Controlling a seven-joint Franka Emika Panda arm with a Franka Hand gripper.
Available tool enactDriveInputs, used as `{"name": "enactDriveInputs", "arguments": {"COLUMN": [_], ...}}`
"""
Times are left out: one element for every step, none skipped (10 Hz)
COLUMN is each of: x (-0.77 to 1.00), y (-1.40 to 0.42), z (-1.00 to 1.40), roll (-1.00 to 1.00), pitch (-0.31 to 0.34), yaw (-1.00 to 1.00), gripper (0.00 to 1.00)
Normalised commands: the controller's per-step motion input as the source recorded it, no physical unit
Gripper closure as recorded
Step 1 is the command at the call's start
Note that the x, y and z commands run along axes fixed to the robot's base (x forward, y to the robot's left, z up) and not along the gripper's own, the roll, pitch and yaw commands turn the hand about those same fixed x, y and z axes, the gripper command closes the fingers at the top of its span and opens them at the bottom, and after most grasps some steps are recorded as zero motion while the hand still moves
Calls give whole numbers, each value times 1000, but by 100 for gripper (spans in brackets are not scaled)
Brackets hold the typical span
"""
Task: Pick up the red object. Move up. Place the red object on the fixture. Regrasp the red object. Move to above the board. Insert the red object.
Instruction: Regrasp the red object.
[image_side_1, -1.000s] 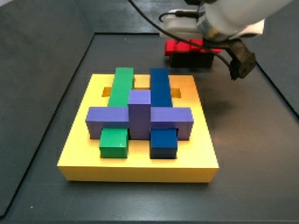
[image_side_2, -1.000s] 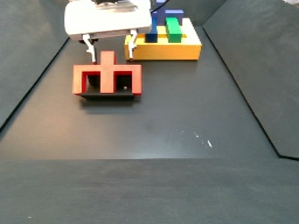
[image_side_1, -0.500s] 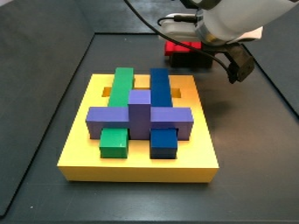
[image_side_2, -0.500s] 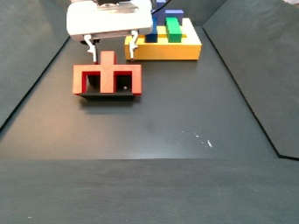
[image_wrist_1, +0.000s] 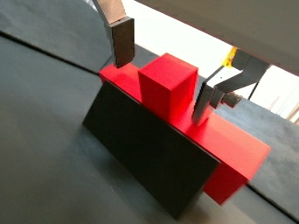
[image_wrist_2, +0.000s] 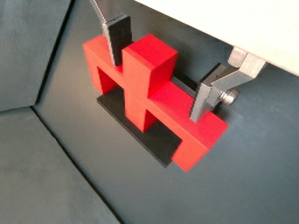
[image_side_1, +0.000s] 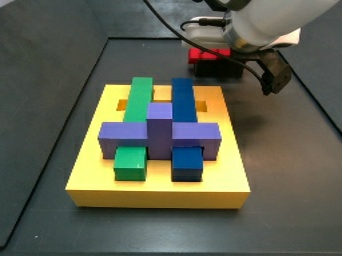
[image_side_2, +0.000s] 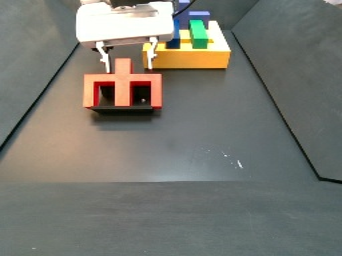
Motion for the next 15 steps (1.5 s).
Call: {"name": "enactDriveInputs", "arguments": {"x": [149,80,20,0,0,0,0,0,0,0,0,0,0,0,0], "y": [114,91,57,11,0,0,0,0,0,0,0,0,0,0,0], "z": [-23,0,0,0,0,0,0,0,0,0,0,0,0,0,0], "roll": [-360,-291,-154,-49,0,0,0,0,0,0,0,0,0,0,0], "pitch": [-140,-106,0,0,0,0,0,0,0,0,0,0,0,0,0], "yaw": [-3,0,0,0,0,0,0,0,0,0,0,0,0,0,0], "gripper": [0,0,0,0,0,100,100,100,100,100,100,100,100,100,100]}}
